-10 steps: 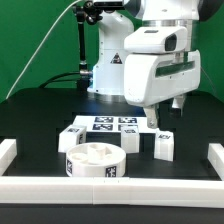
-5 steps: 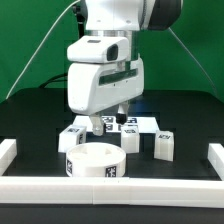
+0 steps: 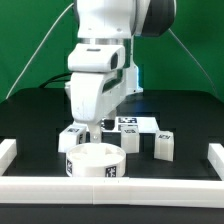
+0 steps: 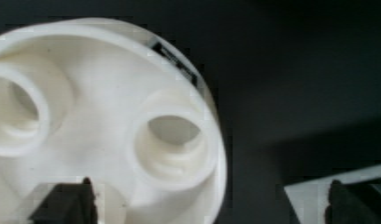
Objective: Assemble stool
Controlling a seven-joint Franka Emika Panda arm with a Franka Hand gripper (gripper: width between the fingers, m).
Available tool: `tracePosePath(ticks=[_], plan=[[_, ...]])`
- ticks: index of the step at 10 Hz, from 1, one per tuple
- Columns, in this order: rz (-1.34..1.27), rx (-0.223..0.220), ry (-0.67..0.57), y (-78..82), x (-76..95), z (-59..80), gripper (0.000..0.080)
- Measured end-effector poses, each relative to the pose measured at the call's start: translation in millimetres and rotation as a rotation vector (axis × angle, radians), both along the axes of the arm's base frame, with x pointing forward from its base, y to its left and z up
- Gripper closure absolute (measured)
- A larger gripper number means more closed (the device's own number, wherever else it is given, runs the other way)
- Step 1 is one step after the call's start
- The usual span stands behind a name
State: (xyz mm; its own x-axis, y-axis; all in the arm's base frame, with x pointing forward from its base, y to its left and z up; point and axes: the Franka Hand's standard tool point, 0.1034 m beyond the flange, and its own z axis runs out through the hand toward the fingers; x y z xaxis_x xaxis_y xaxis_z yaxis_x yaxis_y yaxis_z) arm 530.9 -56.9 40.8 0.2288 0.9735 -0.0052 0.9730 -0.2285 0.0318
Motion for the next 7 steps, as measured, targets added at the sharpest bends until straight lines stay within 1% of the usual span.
tracePosePath(ticks=[1,4,6,7], plan=[[0.025,-0.003,0.011,-0.6,4.6,0.0,0.0150],[0.028,-0.001,0.008,-0.9,3.8,-2.0,0.0150],[0.101,0.001,0.017,-3.7,1.5,-15.5,0.0150],[0.104,0.002,0.022,-3.8,1.4,-19.6,0.0150]])
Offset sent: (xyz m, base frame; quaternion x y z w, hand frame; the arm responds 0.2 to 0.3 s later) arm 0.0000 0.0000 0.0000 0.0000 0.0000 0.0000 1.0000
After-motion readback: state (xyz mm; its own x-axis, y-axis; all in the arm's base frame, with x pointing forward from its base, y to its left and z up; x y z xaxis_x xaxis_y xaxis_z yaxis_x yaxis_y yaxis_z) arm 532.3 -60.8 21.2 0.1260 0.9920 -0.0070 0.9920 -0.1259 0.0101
